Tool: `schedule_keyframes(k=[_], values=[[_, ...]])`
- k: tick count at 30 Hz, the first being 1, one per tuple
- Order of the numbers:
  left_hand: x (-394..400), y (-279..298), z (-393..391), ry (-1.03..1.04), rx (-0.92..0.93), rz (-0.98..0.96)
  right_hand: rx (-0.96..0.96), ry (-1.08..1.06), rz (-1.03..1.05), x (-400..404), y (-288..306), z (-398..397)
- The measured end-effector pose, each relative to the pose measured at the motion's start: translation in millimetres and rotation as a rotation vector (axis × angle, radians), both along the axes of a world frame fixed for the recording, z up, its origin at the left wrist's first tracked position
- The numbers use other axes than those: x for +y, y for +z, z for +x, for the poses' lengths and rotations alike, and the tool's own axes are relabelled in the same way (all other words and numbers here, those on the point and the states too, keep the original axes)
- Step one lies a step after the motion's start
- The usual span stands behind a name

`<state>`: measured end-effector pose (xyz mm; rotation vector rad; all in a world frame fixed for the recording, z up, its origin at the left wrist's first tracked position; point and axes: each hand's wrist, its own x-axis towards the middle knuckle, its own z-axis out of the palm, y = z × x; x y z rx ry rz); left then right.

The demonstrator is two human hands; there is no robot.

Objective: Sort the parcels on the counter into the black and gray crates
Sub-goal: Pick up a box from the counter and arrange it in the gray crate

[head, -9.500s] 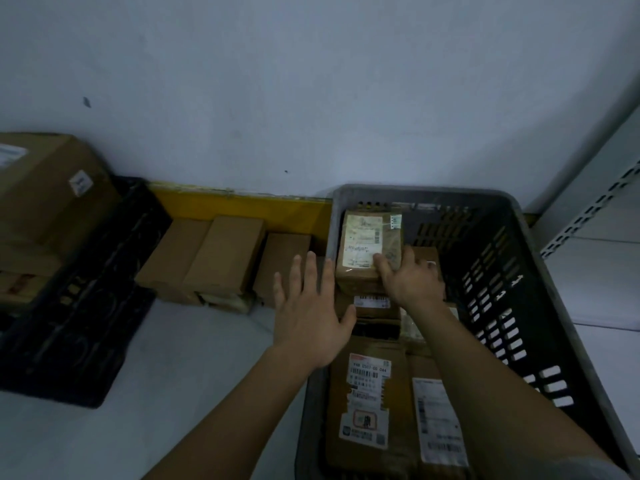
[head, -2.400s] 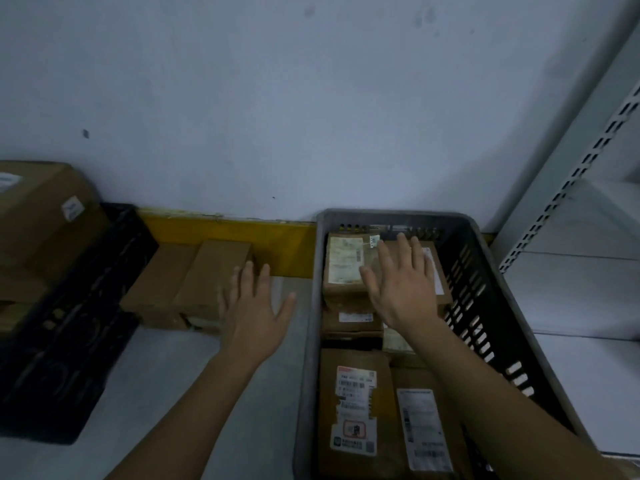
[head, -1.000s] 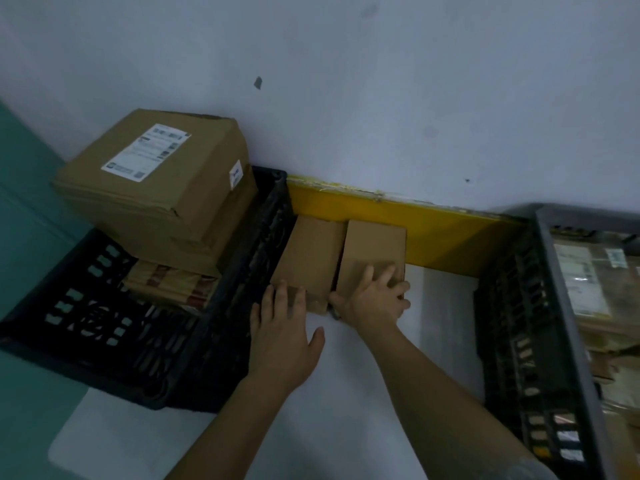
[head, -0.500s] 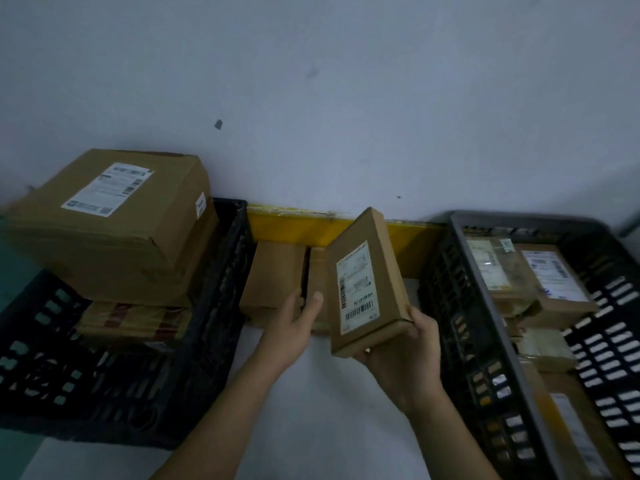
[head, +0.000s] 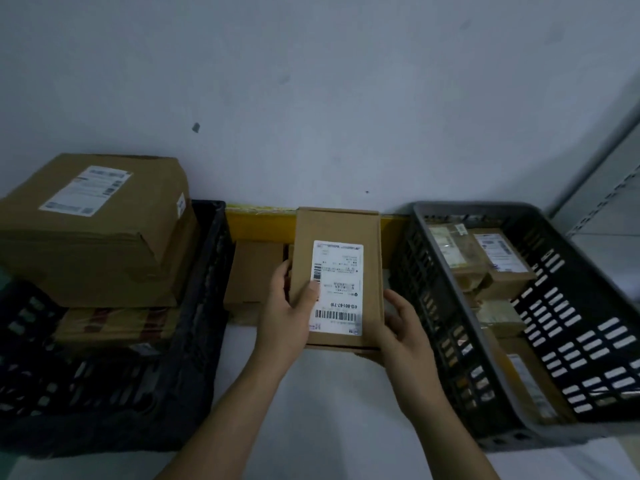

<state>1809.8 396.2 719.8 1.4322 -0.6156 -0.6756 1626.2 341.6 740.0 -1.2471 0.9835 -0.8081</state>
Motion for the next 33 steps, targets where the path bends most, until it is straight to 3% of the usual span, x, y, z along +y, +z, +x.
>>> schedule_keyframes(k=[3, 5, 7, 9, 12, 17, 23, 29, 33], values=[[0, 11, -2, -0.045, -0.124, 0.057, 0.087, 0.011, -0.206, -7, 12, -9], [0, 23, 2, 0.036, -0.420, 0.201, 0.163, 0.066, -0.304, -22, 27, -21], [1, 40, 7, 0.064, -0.859, 0.267, 0.233, 0.158, -0.377, -38, 45, -33], [-5, 59, 8, -0.052, -1.234, 0.269, 0.322, 0.243, -0.452, -53, 62, -43], [-18, 69, 3, -0.323, -1.406, 0.320, 0.402, 0.366, -0.541, -71, 80, -51], [-26, 62, -4, -0.424, -1.122, 0.235, 0.436, 0.356, -0.636, -82, 82, -52], [-35, 48, -12, -0.272, -0.491, 0.190, 0.392, -0.061, -0.592, -67, 62, -69], [-67, 38, -63, -0.229, -0.318, 0.147, 0.416, -0.226, -0.469, -47, 39, -92], [-93, 38, -107, -0.254, -0.284, 0.151, 0.485, -0.194, -0.480, -54, 37, -131]])
